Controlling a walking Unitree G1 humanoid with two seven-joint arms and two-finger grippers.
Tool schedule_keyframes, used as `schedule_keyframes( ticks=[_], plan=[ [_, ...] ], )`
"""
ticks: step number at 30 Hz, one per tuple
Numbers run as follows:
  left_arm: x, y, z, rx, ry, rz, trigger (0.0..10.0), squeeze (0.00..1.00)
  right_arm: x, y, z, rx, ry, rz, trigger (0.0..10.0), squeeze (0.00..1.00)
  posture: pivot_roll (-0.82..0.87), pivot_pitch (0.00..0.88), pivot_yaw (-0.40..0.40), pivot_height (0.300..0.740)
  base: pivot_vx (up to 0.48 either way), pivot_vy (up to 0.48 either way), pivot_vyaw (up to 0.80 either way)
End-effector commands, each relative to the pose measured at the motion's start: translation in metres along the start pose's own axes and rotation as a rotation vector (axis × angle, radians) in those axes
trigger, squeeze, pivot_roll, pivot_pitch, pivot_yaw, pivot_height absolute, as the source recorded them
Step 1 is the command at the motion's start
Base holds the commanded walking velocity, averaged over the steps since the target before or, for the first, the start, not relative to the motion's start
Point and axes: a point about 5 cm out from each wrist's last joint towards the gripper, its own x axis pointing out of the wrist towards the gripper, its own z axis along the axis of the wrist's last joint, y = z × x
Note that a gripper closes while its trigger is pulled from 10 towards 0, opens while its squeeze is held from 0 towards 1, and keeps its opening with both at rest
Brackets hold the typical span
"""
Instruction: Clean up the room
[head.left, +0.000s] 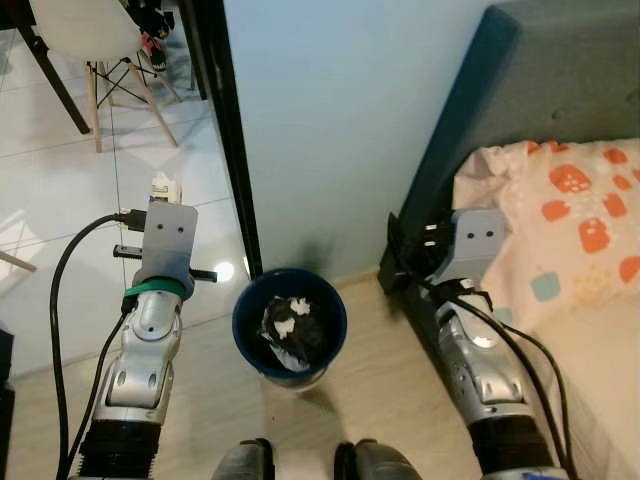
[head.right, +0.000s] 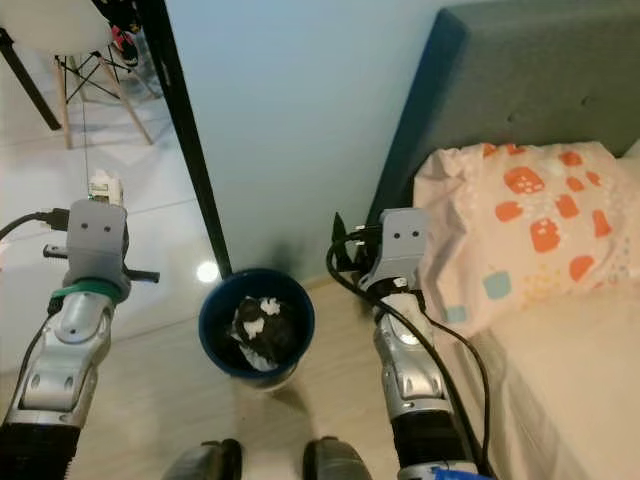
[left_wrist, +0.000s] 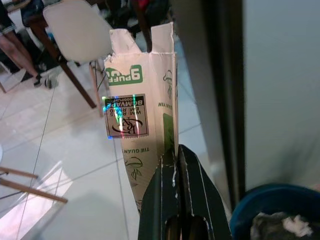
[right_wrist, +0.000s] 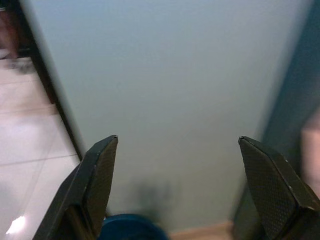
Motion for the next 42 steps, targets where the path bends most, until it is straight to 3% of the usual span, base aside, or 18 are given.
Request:
schedule_keyframes(
  ticks=[1,5,6,7,8,9,11,13,20,22,23,24,26,28,31,38,39,42],
  plan=[
    [-0.004,-0.006,-0.005,-0.004,0.024,-0.043,10.0,0.0,-0.004,-0.004,-0.005,-0.013,0.029,-0.01,10.0,0.0,-0.06,0.111,0.011,0.734,0.345,0.0,0.0],
    [-0.009,-0.02,-0.009,-0.027,0.053,-0.162,10.0,0.0,-0.004,-0.004,-0.006,-0.015,0.031,-0.007,10.0,0.0,-0.06,0.112,0.01,0.734,0.321,0.0,0.0],
    [-0.013,-0.03,-0.012,-0.044,0.072,-0.246,10.0,0.0,-0.004,-0.003,-0.006,-0.016,0.032,-0.006,10.0,0.0,-0.07,0.114,0.011,0.734,0.266,0.0,0.0],
    [-0.013,-0.03,-0.012,-0.044,0.072,-0.246,10.0,0.0,-0.004,-0.003,-0.006,-0.016,0.032,-0.006,10.0,0.0,-0.07,0.114,0.011,0.734,0.266,0.0,0.0],
    [-0.019,-0.043,-0.018,-0.087,0.123,-0.365,10.0,0.0,-0.004,-0.003,-0.007,-0.016,0.035,-0.005,10.0,0.0,-0.07,0.118,0.01,0.734,0.0,0.0,0.0],
    [-0.019,-0.043,-0.018,-0.087,0.123,-0.365,10.0,0.0,-0.004,-0.003,-0.007,-0.016,0.035,-0.005,10.0,0.0,-0.07,0.118,0.01,0.734,0.0,0.0,0.0],
    [-0.029,-0.062,-0.027,-0.128,0.188,-0.528,10.0,0.0,-0.005,-0.002,-0.009,-0.016,0.042,-0.003,10.0,0.0,-0.07,0.128,0.012,0.734,0.0,0.0,0.0],
    [-0.031,-0.069,-0.033,-0.126,0.21,-0.584,10.0,0.0,-0.006,-0.001,-0.009,-0.015,0.044,-0.002,10.0,0.0,-0.07,0.135,0.014,0.734,0.0,0.0,0.0],
    [-0.022,-0.094,-0.052,-0.072,0.268,-0.653,10.0,0.0,-0.007,0.006,-0.01,-0.01,0.048,0.008,10.0,0.0,-0.08,0.166,0.021,0.734,0.0,0.0,0.0],
    [-0.021,-0.111,-0.055,-0.04,0.279,-0.707,10.0,0.0,-0.007,0.01,-0.009,-0.011,0.046,0.017,10.0,0.0,-0.11,0.199,0.034,0.734,0.0,0.0,0.0],
    [-0.021,-0.111,-0.055,-0.04,0.279,-0.707,10.0,0.0,-0.007,0.01,-0.009,-0.011,0.046,0.017,10.0,0.0,-0.11,0.199,0.034,0.734,0.0,0.0,0.0],
    [-0.022,-0.128,-0.054,0.0,0.277,-0.776,10.0,0.0,-0.007,0.014,-0.007,-0.014,0.041,0.022,10.0,0.0,-0.13,0.216,0.042,0.734,0.0,0.0,0.0],
    [-0.022,-0.128,-0.054,0.0,0.277,-0.776,10.0,0.0,-0.007,0.014,-0.007,-0.014,0.041,0.022,10.0,0.0,-0.13,0.216,0.042,0.734,0.0,0.0,0.0],
    [-0.022,-0.139,-0.051,0.036,0.266,-0.821,10.0,0.0,-0.008,0.014,-0.005,-0.018,0.034,0.019,10.0,0.0,-0.15,0.232,0.047,0.734,0.0,0.0,0.0],
    [-0.021,-0.144,-0.049,0.043,0.261,-0.831,10.0,0.0,-0.009,0.013,-0.003,-0.023,0.03,0.014,10.0,0.0,-0.17,0.253,0.052,0.734,0.0,0.0,0.0],
    [-0.011,-0.157,-0.035,0.002,0.25,-0.82,10.0,0.0,-0.015,0.008,0.005,-0.048,0.011,-0.011,10.0,0.0,-0.21,0.288,0.067,0.734,0.0,0.0,0.0],
    [-0.006,-0.16,-0.029,-0.019,0.237,-0.812,10.0,1.0,-0.018,0.005,0.006,-0.054,0.008,-0.024,10.0,0.0,-0.22,0.292,0.072,0.734,0.0,0.0,0.0],
    [-0.002,-0.161,-0.026,-0.034,0.228,-0.806,10.0,1.0,-0.019,0.004,0.007,-0.057,0.007,-0.032,10.0,0.0,-0.22,0.291,0.073,0.734,0.0,0.0,0.0]
  ],
)
